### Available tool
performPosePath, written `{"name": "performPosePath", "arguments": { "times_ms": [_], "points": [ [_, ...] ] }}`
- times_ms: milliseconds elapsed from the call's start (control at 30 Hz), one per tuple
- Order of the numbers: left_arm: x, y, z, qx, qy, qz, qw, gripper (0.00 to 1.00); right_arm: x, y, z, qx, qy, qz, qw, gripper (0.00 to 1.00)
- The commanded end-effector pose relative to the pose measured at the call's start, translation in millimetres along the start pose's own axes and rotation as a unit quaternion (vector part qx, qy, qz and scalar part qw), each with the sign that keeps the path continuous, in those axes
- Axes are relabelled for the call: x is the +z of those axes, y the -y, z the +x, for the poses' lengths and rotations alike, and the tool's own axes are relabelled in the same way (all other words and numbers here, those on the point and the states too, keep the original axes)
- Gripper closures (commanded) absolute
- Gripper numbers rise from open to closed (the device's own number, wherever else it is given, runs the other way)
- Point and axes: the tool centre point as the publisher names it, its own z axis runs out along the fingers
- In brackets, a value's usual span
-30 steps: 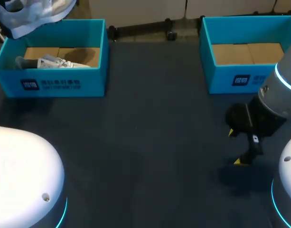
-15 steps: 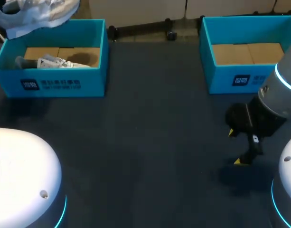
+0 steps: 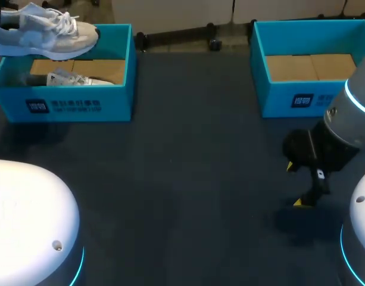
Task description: Take the shoe out of the shoebox, open the shoe tongue, remove and reinsert the insole, then place the shoe into the shoebox
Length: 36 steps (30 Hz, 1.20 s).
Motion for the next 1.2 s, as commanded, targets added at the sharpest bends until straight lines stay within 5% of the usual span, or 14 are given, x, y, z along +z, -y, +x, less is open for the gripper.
{"name": "performPosePath", "arguments": {
  "times_ms": [33,367,733,1200],
  "points": [
    [-3,3,-2.0,0.008,0.008,-0.004,1.000,1.00,1,0.5,1.3,0.000,0.001,0.000,1.000,0.00],
    [16,5,-25.5,0.045,0.001,-0.006,0.999,1.00,1,0.5,1.3,0.000,0.001,0.000,1.000,0.00],
    [32,5,-30.0,0.058,0.004,0.006,0.998,1.00,1,0.5,1.3,0.000,0.001,0.000,1.000,0.00],
    [17,-17,-18.9,0.055,0.017,0.003,0.998,1.00,1,0.5,1.3,0.000,0.001,0.000,1.000,0.00]
  ]
}}
